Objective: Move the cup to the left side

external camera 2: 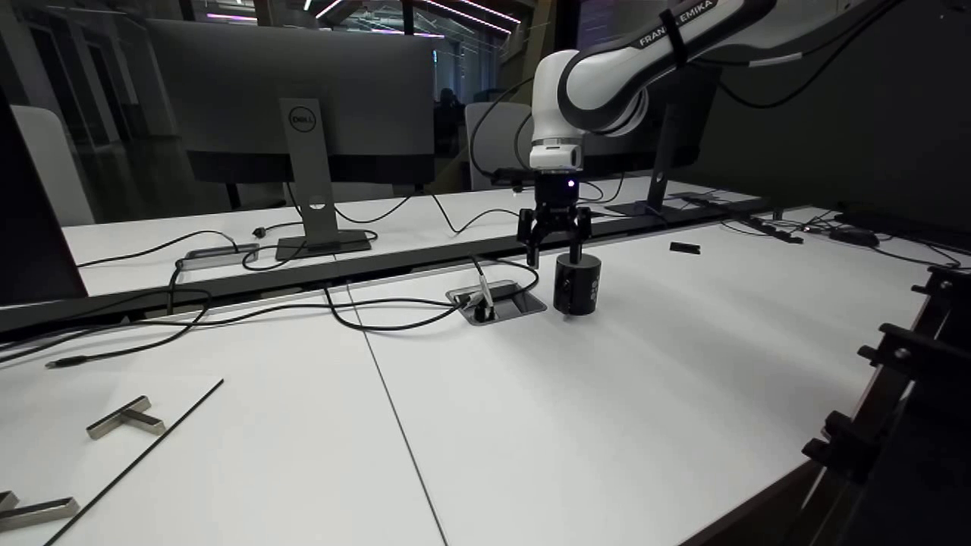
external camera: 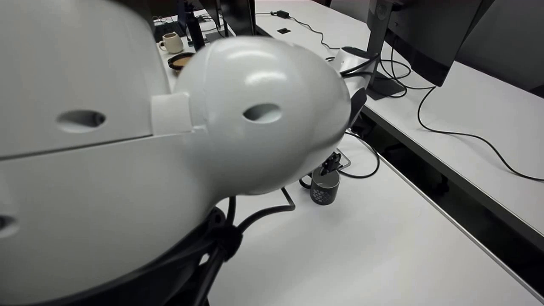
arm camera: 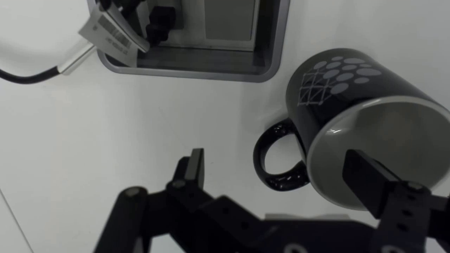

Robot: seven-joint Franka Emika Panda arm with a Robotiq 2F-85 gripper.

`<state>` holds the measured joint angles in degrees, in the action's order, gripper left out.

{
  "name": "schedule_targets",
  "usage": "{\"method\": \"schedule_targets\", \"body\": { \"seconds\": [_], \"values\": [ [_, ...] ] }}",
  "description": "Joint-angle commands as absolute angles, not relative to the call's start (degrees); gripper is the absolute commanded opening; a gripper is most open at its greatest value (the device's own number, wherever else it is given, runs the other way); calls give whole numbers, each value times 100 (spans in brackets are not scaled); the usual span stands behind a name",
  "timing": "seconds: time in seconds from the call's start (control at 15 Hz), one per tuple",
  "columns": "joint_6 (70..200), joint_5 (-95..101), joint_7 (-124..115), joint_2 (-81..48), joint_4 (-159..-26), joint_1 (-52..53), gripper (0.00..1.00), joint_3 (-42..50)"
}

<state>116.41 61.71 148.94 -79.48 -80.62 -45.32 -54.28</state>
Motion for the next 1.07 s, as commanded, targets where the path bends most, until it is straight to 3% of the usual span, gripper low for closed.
{"method": "schedule_targets", "body": {
  "seconds": [0.0,0.2,0.27,0.47,1.0],
  "values": [
    [11469,6413,14894,-8240,-7826,-4581,100,-5650],
    [11468,6459,14894,-8278,-7771,-4567,96,-5623],
    [11462,6447,14894,-8284,-7741,-4554,74,-5604],
    [11458,6436,14894,-8311,-7679,-4552,63,-5588],
    [11442,6418,14894,-8292,-7552,-4525,0,-5550]
  ]
}}
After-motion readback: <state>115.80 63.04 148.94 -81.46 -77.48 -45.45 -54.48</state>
